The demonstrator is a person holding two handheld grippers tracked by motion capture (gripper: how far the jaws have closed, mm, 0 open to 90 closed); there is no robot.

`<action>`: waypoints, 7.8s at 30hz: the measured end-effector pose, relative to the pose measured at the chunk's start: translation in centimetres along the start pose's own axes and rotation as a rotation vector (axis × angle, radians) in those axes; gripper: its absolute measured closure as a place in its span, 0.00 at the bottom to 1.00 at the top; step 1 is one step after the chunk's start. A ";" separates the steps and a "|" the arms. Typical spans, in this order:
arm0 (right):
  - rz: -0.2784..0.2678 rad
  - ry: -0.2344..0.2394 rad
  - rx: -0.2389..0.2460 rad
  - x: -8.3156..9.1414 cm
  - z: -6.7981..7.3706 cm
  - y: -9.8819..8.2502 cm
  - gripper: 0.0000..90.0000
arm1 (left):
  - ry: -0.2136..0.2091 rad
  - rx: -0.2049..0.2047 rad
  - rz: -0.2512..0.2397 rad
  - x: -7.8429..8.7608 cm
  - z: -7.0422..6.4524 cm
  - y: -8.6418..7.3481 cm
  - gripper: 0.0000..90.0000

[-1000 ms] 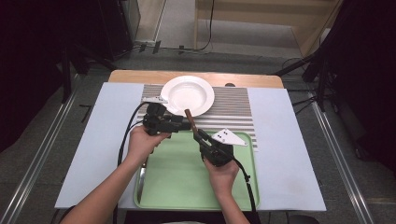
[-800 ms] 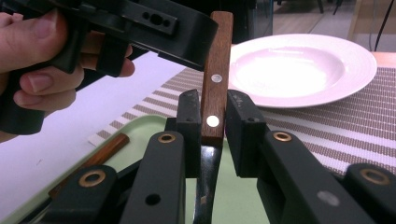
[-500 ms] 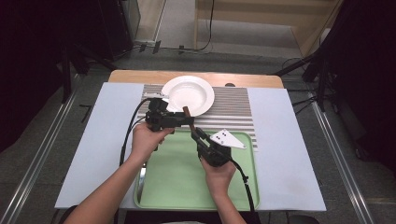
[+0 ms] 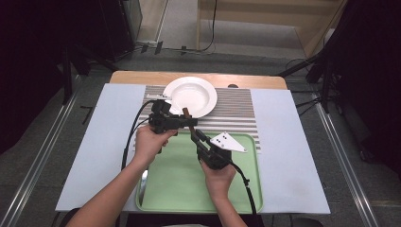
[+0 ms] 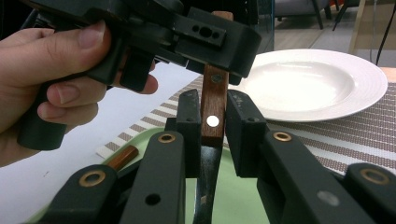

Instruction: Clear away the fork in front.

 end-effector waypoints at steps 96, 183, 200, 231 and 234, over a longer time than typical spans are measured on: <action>0.240 0.224 0.034 3.9 -6.5 -0.9 0.29 | -0.154 0.105 0.153 5.5 -0.8 -1.7 0.89; 0.260 0.115 0.062 10.6 -11.4 -3.2 0.29 | 0.197 0.152 0.406 4.9 6.0 -10.1 0.49; 0.259 0.121 0.066 10.5 -11.4 -3.2 0.29 | 0.261 0.030 0.308 7.3 5.6 -7.8 0.44; 0.248 0.130 0.057 10.5 -11.5 -2.9 0.29 | 0.094 -0.110 0.190 6.4 5.1 -4.7 0.40; 0.249 0.131 0.057 10.6 -11.6 -2.8 0.29 | 0.121 -0.128 0.182 6.1 5.3 -4.1 0.41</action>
Point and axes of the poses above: each handheld gripper's, and its own axes: x roughly backward along the jaws, y roughly out of its top, z roughly to its left, the point moved 8 cm from there along -x, roughly forward along the jaws, and after that the axes turned 1 degree about -y, right-handed, at the moved point
